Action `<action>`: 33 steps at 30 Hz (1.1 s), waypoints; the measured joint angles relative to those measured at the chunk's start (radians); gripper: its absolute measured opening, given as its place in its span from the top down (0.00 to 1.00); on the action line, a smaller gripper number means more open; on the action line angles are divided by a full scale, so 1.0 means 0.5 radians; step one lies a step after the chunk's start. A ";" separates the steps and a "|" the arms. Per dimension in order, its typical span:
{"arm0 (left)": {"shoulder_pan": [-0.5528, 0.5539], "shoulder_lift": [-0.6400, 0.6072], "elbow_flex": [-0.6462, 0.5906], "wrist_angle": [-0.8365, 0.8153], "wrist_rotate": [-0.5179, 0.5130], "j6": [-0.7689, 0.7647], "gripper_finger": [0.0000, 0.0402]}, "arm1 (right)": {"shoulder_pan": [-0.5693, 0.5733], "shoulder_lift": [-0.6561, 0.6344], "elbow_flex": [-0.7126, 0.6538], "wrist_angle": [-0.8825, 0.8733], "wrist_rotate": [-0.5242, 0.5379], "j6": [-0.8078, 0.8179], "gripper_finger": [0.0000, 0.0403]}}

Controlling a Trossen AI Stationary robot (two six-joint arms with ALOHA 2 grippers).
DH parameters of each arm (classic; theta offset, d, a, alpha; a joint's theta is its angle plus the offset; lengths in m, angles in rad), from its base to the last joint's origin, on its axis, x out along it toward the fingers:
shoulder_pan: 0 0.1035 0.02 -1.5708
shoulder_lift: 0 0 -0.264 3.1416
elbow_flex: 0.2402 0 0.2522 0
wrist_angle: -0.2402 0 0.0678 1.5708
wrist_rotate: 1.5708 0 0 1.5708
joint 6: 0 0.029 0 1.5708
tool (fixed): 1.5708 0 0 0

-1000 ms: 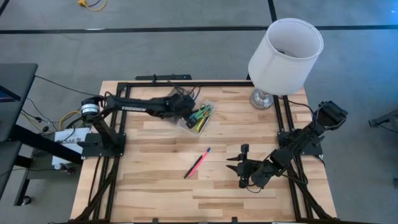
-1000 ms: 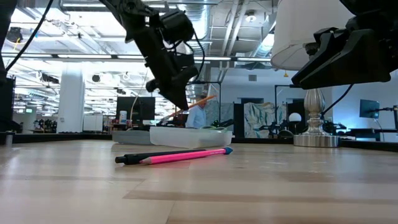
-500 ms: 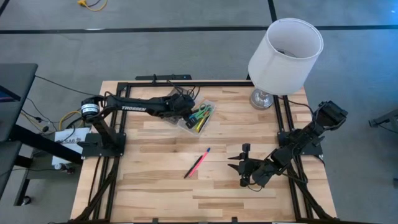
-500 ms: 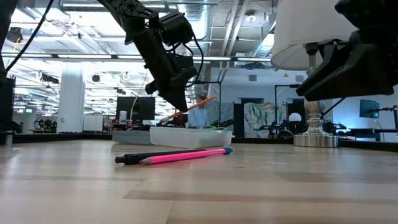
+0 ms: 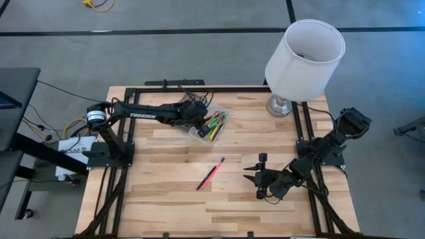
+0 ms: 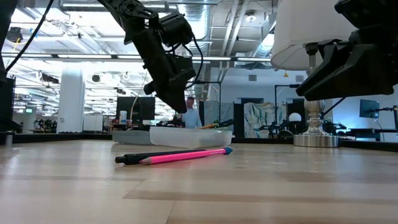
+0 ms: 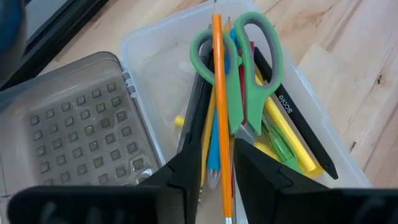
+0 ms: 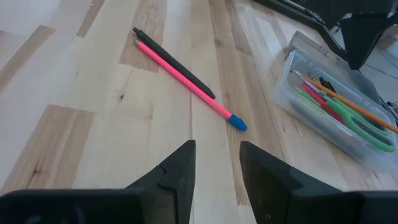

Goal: Pick & place school supplies into a supply box
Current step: Put the pink pencil into the supply box

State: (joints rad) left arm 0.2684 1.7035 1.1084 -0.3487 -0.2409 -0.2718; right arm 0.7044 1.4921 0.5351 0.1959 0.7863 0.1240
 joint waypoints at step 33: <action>-1.070 0.000 -0.002 -0.364 -0.524 0.058 0.77 | -0.498 0.000 0.063 0.562 -0.959 -0.671 0.70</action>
State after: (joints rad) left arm -0.2664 1.7035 1.1076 -0.5304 -0.5028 -0.2428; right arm 0.4553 1.4923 0.5664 0.4770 0.3067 -0.2116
